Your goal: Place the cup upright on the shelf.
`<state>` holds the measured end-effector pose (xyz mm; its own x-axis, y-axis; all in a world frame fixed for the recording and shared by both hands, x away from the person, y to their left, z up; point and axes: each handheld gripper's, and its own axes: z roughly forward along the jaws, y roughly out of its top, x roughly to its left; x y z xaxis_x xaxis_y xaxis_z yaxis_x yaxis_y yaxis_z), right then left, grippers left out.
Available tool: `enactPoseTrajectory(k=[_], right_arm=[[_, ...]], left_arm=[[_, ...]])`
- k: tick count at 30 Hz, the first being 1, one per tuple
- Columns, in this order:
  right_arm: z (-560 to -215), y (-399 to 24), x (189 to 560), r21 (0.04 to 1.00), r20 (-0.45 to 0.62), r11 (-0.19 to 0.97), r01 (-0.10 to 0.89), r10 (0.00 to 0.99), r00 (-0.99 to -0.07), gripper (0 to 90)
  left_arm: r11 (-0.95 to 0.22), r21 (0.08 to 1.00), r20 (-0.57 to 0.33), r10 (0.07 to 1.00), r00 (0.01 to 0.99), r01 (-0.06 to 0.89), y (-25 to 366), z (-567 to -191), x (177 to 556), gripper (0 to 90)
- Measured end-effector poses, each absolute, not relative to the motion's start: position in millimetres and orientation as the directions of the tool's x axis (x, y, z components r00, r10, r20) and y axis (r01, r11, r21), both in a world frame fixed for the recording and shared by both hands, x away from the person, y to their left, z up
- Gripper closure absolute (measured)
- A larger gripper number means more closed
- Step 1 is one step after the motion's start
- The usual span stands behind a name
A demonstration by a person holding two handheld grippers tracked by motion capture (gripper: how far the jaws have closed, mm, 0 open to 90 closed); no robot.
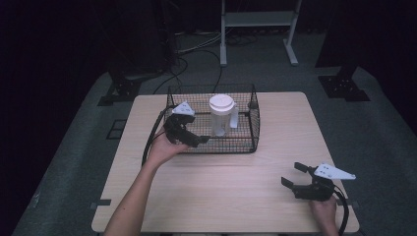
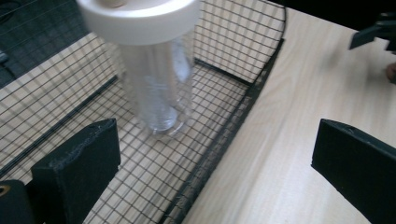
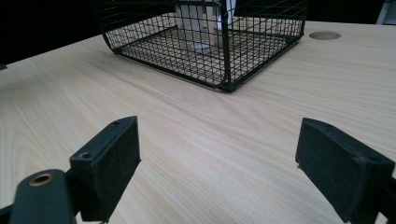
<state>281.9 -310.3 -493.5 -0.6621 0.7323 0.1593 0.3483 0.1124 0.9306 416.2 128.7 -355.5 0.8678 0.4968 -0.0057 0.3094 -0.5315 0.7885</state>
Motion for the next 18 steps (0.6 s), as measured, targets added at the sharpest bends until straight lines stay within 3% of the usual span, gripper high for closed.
enactPoseTrajectory(k=[18], right_arm=[[-494,-309,282,0.93,0.147,0.127,0.346,0.734,-0.663,12.8]], left_arm=[[-0.528,0.795,-0.021,0.468,0.884,0.299,133,-374,392,0.3]])
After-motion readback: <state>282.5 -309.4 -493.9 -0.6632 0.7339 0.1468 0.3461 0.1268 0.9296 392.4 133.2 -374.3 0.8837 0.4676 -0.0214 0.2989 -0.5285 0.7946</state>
